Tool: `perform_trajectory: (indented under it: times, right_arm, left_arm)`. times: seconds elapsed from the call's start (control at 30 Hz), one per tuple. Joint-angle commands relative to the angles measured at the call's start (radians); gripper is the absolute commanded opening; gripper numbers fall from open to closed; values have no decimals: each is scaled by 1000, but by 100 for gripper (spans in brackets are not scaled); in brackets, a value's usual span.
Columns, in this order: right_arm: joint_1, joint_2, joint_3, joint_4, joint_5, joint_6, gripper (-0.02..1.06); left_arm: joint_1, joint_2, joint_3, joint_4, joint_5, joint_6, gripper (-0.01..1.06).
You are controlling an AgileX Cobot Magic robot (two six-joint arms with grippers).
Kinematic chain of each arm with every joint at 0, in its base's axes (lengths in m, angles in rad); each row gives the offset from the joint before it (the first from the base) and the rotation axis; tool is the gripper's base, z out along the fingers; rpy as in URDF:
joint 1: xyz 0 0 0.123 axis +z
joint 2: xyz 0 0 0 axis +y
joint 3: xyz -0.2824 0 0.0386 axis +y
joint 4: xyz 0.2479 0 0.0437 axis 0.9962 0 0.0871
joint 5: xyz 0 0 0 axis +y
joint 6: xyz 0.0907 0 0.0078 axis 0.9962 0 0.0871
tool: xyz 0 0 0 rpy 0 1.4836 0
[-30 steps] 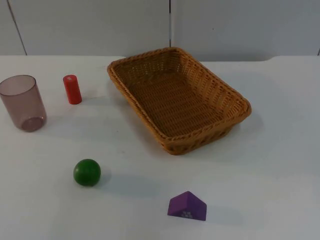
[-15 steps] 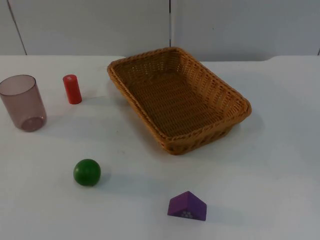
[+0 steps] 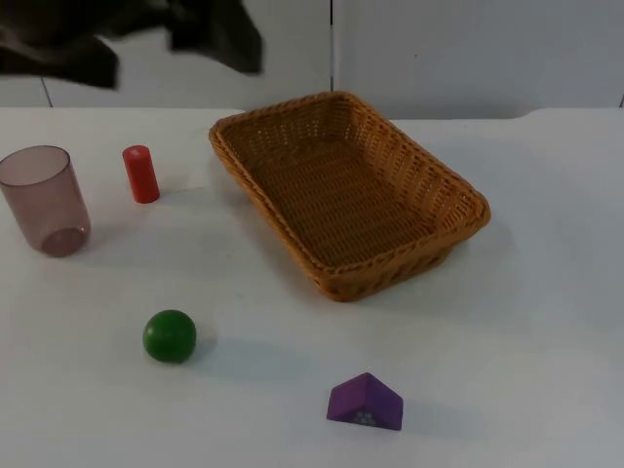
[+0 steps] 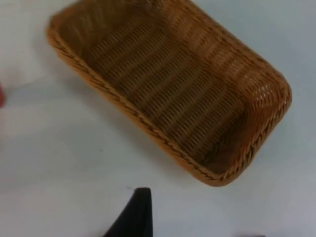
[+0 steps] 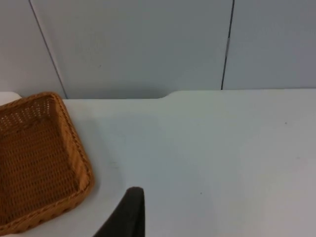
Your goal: Pick up the basket with the left hand and place the triangular block into the basket with the right hand.
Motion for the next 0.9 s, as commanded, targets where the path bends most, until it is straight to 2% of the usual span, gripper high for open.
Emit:
perform_trajectory:
  times: [0.0, 0.17, 0.4, 0.53, 0.63, 0.73, 0.87]
  right_arm:
    - [4, -1, -7, -22, -17, 0, 105]
    - [4, -1, -7, -35, -20, -22, 105]
    - [4, -1, -7, -41, -28, -22, 105]
    - [4, -1, -7, -41, -26, -22, 105]
    - [4, -1, -7, -41, -26, -22, 105]
    - [4, -1, -7, -41, -22, -22, 105]
    - [4, -1, -7, -41, -25, -22, 105]
  left_arm:
    - [-29, 81, -11, -15, -64, 5, 105]
    - [-34, 300, -130, -15, -60, 21, 105]
    - [-34, 486, -297, -84, -108, 26, 105]
    - [-34, 578, -389, -86, -103, 21, 105]
    - [-21, 626, -424, -86, -98, -21, 105]
    - [29, 667, -432, -81, -64, -159, 105]
    - [86, 690, -432, -81, -38, -179, 105]
